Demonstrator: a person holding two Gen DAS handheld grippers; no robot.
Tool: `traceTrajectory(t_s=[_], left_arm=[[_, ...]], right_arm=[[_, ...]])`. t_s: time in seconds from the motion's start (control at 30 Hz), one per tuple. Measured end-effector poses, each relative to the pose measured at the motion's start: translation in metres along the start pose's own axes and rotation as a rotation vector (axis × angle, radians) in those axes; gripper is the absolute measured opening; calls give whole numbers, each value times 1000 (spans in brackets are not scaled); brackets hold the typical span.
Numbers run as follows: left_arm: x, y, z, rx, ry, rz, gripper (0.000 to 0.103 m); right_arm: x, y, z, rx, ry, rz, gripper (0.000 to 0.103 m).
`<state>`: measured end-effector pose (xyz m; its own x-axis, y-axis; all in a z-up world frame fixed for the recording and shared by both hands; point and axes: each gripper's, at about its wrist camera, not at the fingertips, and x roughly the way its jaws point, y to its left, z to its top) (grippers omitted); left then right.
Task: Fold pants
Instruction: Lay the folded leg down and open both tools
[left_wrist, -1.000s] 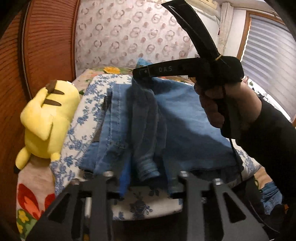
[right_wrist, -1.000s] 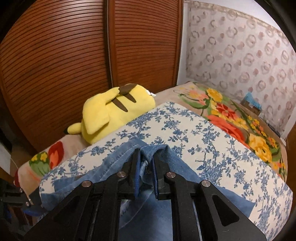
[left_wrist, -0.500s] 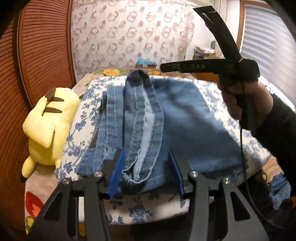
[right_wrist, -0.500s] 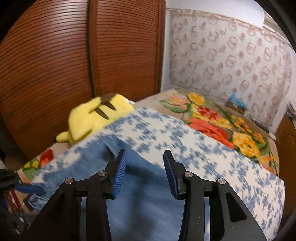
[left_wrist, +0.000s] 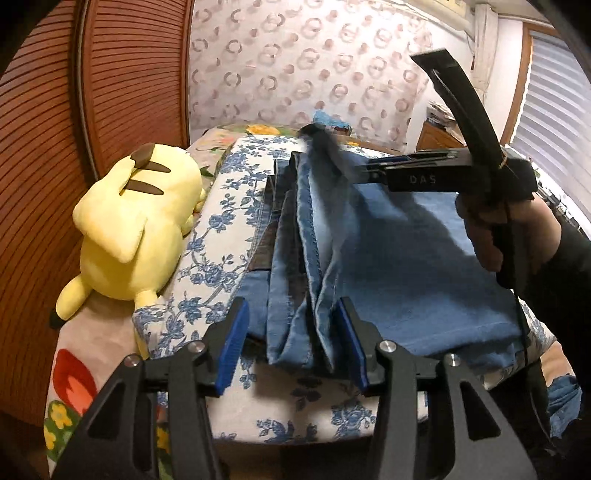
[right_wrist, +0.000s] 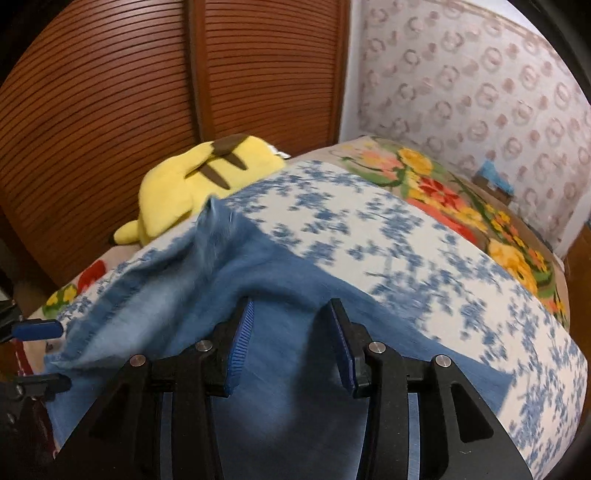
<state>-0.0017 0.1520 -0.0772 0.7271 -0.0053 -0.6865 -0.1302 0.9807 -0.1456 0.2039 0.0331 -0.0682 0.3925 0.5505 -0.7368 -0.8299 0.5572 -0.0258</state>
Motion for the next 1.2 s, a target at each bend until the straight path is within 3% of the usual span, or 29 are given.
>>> traceTrajectory(t_s=[0.2,0.43,0.6,0.83,1.2], left_arm=[[-6,-1,0,4,-16,-2,47],[-19,-12,9,19,-58,-3,47],[-26,-26,19,31,-98,-8,47],[-26,-59,28,82,-120,-50,47],[-6,-94,22,128,-68,-89,47]], right_arm=[[-4,11,10,-3,-20,17,43],[-56,-19,-2,49,-81,-27,44],[-115,-42,-32,79,-157,-121,58],[-164,-49,-86,141,-160,-177,61],[-156,-39,-150,238,-76,-137,65]])
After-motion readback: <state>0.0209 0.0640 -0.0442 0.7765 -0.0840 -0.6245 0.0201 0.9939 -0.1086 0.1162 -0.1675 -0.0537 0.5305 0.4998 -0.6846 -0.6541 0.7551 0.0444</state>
